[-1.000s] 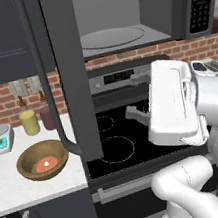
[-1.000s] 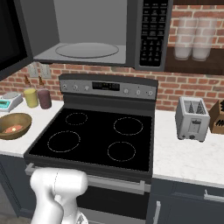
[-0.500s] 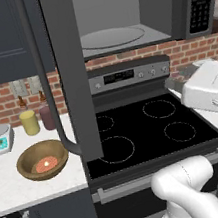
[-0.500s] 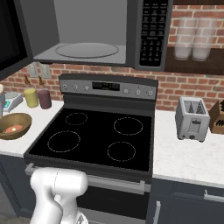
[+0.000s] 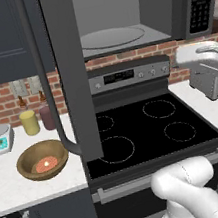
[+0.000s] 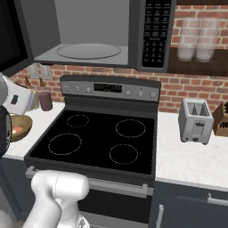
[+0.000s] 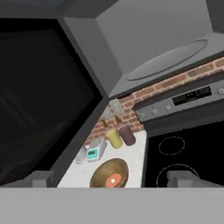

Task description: Open the microwave, place the bowl with waffle inside the microwave, then close the microwave door and turn it on.

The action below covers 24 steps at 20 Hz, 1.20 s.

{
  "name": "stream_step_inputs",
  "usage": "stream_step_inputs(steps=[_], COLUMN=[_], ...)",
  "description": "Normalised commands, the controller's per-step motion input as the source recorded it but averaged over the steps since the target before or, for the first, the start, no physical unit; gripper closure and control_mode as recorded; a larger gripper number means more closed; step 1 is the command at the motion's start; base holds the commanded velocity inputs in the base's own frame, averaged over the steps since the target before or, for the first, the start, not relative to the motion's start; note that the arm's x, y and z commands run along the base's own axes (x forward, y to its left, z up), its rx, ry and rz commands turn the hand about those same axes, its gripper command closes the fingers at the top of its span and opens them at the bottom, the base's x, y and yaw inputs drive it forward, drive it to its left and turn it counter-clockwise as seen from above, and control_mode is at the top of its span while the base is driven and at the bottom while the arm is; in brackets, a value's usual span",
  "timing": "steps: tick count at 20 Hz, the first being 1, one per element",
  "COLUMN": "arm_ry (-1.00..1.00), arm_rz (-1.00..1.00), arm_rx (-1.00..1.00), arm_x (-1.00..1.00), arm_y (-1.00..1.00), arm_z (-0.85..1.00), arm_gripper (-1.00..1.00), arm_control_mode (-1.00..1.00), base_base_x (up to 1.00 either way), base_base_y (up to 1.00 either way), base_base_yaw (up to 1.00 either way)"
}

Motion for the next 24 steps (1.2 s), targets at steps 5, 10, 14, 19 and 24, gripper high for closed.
stream_step_inputs(steps=[5,10,14,19,24], arm_ry=[0.72,0.4,0.15,0.03,0.03], arm_rz=[-0.11,-0.03,-0.01,0.0,0.01], arm_rx=[0.0,0.0,0.02,0.06,0.07], arm_x=[0.52,0.43,0.56,0.58,0.73], arm_y=[-0.13,0.0,0.0,0.04,0.15], arm_z=[-0.04,-0.87,-1.0,-0.85,-0.39], arm_gripper=[-1.0,-1.0,-1.0,-1.0,-1.0], arm_control_mode=[-1.0,-1.0,-1.0,-1.0,-1.0], base_base_x=[0.0,0.0,0.0,0.0,0.0], base_base_y=[0.0,0.0,0.0,0.0,0.0], base_base_yaw=[0.0,0.0,0.0,0.0,0.0])
